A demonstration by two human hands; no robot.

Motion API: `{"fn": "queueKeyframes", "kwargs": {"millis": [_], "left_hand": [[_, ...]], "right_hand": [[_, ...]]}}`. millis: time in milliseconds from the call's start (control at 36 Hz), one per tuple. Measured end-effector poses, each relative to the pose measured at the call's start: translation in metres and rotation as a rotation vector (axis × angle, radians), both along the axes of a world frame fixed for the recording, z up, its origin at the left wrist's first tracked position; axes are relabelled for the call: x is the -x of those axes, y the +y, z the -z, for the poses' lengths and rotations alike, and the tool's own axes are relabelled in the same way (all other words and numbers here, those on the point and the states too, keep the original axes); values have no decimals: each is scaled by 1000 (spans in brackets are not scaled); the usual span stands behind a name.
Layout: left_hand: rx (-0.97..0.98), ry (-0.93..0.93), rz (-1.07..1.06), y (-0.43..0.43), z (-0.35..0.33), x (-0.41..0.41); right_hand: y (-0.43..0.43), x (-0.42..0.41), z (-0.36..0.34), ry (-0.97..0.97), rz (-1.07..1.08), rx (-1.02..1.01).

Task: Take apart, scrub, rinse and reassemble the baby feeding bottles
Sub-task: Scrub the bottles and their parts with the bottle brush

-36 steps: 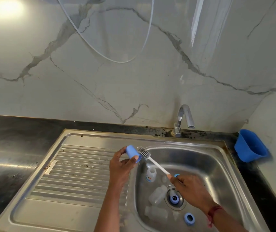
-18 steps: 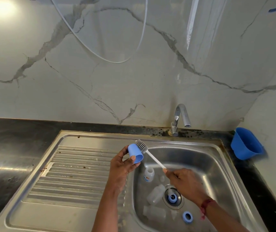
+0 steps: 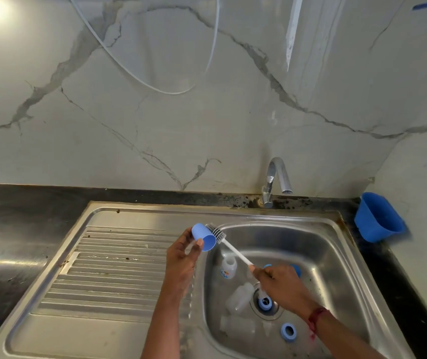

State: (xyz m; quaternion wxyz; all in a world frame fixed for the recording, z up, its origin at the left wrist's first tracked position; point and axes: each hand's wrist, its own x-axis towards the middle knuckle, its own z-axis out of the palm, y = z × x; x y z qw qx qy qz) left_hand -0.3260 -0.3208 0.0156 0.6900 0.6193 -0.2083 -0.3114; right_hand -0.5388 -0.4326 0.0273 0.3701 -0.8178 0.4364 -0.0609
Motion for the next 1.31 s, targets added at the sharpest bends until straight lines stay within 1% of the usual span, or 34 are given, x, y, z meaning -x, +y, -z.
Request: {"fn": "queueKeyframes", "kwargs": {"millis": [111, 222, 278, 333, 417, 528, 611, 667, 861, 972, 1139, 1222, 1306], "left_hand": [[-3, -56, 7, -1, -1, 0], [24, 17, -132, 2, -2, -1], [18, 22, -190, 4, -2, -5], [6, 5, -197, 5, 0, -8], [-20, -73, -127, 2, -1, -6], [-59, -242, 44, -6, -6, 6], [-64, -260, 46, -11, -8, 4], [-57, -244, 16, -10, -8, 1], [26, -30, -167, -4, -9, -1], [47, 62, -197, -2, -10, -2], [53, 46, -119, -12, -17, 9], [79, 75, -163, -14, -20, 10], [106, 98, -225, -12, -21, 7]], "right_hand": [[-1, -5, -6, -31, 29, -11], [3, -4, -4, -56, -17, -40], [4, -1, 1, -56, -65, -38], [5, 3, 6, -49, -85, -43], [4, 5, 6, -24, -95, -37], [-1, -1, 1, 23, -101, 10], [-6, -4, -1, 40, -94, 23], [-8, -3, -3, 50, -92, 34], [-14, 5, -6, 93, -160, 158], [-15, 7, -3, 114, -155, 176], [-15, 1, -8, 67, -117, 181], [-11, 1, -6, 21, -131, 146], [-7, 4, -3, -55, -163, 174]]}}
